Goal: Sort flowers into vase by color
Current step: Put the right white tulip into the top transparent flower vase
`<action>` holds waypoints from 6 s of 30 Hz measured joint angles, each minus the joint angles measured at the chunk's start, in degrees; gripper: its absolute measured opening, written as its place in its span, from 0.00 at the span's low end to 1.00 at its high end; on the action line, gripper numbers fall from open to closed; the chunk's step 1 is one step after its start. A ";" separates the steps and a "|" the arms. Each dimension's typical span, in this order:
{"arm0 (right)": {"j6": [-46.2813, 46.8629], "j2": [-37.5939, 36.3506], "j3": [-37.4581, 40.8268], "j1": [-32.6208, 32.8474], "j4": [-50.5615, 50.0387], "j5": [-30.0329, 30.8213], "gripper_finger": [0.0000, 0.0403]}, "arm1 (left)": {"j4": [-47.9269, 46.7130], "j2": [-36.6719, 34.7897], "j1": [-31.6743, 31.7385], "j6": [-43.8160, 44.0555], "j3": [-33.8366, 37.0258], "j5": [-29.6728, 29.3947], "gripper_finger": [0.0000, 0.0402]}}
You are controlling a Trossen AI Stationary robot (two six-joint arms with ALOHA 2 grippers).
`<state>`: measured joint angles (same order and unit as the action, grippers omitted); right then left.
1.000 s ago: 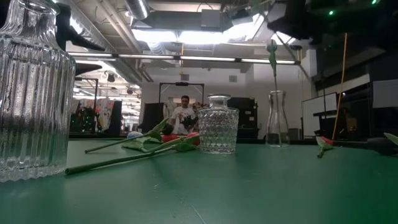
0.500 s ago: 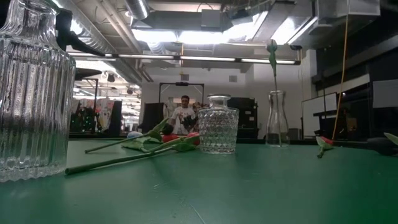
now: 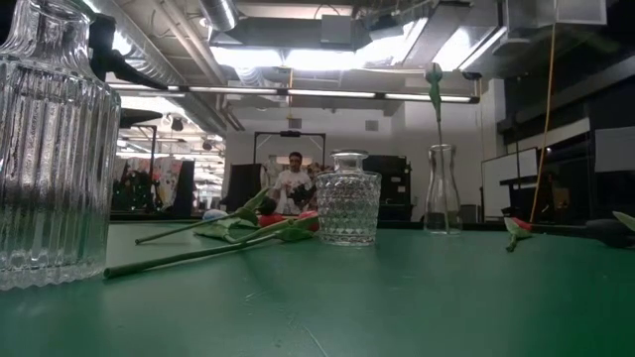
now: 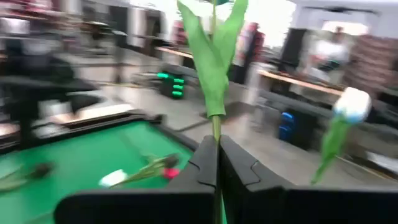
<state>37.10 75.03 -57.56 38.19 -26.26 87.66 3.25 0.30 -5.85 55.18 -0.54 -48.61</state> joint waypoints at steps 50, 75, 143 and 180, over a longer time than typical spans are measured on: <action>-23.06 -2.75 0.13 0.19 58.89 -40.00 0.00 | -0.05 0.00 0.00 -6.94 0.00 -0.25 0.50; -92.83 -17.09 16.88 -26.61 92.77 -63.63 0.00 | -0.03 0.01 0.00 -5.85 0.00 0.34 0.50; -50.31 3.59 40.56 -62.22 116.31 -88.17 0.00 | -0.22 0.00 0.00 -10.43 0.00 -1.65 0.50; -50.83 8.50 40.59 -62.23 116.08 -86.70 0.25 | -0.22 0.01 0.00 -13.20 0.00 -1.65 0.50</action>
<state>-13.73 83.53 -16.97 -24.04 89.82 0.96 3.03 0.31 -5.85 41.98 -0.54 -50.26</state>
